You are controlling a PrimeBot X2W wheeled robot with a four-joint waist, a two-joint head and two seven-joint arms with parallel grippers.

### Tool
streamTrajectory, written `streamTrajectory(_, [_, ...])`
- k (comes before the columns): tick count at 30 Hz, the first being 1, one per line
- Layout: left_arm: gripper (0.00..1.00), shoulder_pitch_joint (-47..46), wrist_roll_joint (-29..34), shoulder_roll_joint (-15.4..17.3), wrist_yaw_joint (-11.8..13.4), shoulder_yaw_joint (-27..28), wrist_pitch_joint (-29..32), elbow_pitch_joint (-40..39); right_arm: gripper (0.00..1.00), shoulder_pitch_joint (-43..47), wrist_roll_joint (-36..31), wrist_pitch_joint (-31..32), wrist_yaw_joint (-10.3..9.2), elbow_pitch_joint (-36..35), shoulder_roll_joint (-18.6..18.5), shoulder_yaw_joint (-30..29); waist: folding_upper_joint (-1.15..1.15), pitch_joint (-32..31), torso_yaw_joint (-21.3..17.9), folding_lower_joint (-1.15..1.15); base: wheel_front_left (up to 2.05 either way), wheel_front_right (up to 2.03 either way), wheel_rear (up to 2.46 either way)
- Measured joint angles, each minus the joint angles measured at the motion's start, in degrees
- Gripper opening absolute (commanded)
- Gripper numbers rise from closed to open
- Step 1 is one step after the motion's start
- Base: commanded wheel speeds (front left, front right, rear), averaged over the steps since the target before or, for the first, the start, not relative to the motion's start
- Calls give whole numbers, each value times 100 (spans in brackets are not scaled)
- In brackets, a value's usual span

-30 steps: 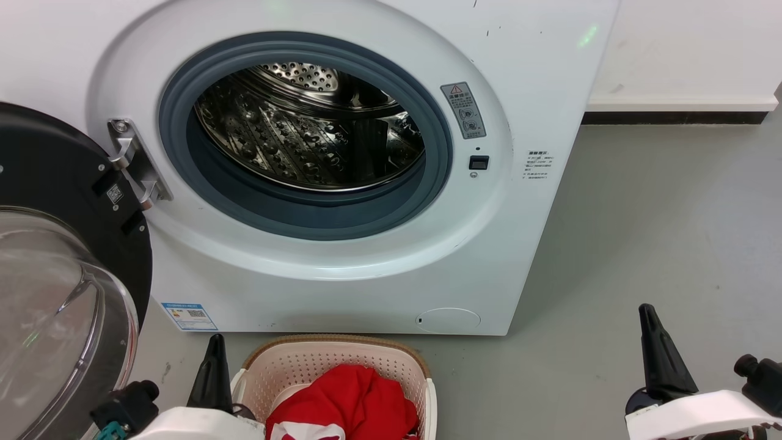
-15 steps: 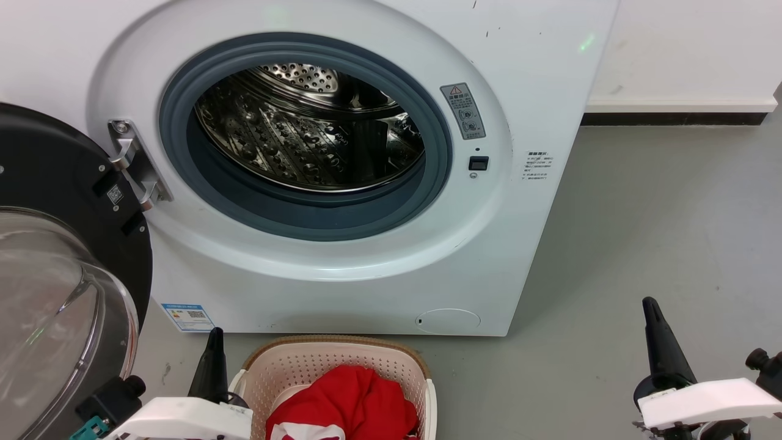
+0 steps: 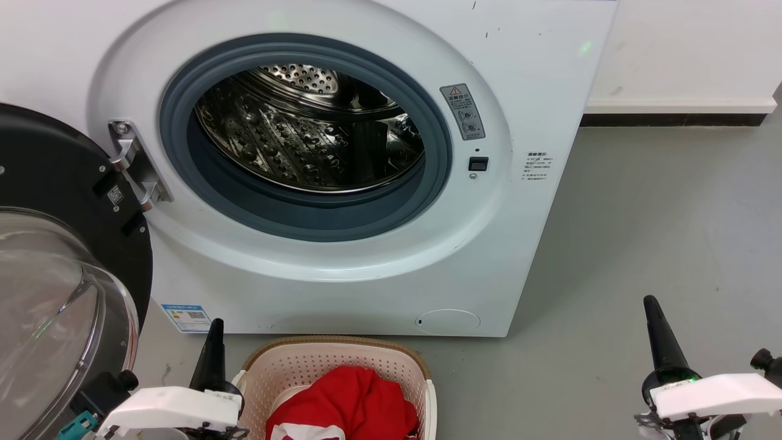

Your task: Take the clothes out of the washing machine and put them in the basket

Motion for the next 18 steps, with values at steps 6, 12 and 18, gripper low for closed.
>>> streamTrajectory(6, [0, -46, -404, 2, -46, 41, 91, 51, 0, -70, 403, 87, 0, 68, -3, -23, 0, -6, 1, 0, 0, 0, 0])
streamTrajectory(12, [0, -129, -786, 2, -91, 81, 191, 100, 0, -121, 791, 176, 0, 120, -4, -49, 0, -12, 1, 0, 0, 0, 0])
streamTrajectory(18, [0, -163, -1144, 2, -138, 109, 268, 147, 0, -182, 1154, 261, -1, 176, -5, -77, 0, -17, 2, 0, 0, 0, 0])
